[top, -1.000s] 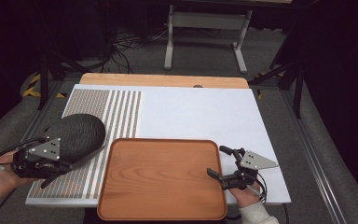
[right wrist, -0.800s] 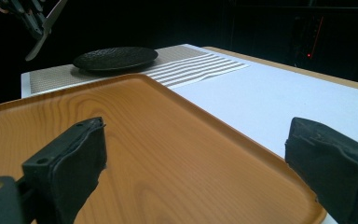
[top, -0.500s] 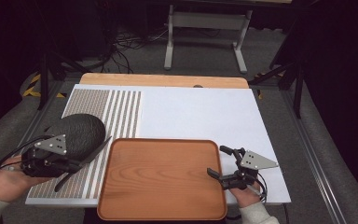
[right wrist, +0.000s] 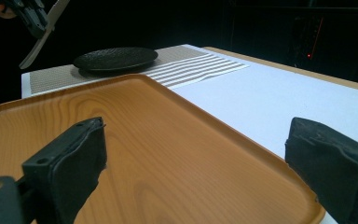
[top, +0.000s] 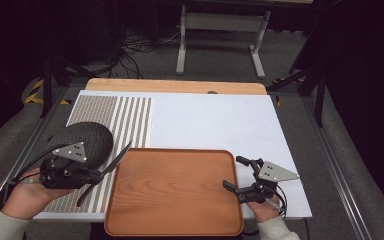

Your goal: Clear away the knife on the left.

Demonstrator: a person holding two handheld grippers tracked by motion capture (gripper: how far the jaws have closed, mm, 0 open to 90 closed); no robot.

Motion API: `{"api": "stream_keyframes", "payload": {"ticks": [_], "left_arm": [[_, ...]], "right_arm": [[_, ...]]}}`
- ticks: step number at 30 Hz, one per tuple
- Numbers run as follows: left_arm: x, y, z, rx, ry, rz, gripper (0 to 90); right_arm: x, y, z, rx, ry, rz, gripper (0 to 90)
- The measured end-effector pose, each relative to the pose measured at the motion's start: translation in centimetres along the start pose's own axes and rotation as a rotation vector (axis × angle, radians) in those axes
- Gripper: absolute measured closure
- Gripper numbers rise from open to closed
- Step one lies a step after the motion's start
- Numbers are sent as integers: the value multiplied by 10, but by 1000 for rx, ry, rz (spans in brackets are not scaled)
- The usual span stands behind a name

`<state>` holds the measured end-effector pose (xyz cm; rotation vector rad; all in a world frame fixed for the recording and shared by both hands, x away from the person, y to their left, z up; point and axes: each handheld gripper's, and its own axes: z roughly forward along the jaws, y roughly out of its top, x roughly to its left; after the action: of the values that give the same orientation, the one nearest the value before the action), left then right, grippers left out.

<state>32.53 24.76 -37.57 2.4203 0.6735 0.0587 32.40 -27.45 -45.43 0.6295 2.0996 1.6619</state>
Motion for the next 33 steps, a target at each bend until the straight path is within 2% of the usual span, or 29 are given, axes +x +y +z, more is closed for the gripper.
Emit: {"api": "stream_keyframes", "payload": {"ticks": [10, 17, 33], "left_arm": [[-13, 18, 16, -9, -30, 7, 802], [-21, 27, 27, -15, -53, -1, 802], [-37, 40, 52, -12, -83, 6, 802]], "right_arm": [[0, 0, -1, -1, 1, 0, 57], [-1, 0, -1, -1, 2, 0, 57], [0, 0, -1, -1, 4, -5, 57]]}}
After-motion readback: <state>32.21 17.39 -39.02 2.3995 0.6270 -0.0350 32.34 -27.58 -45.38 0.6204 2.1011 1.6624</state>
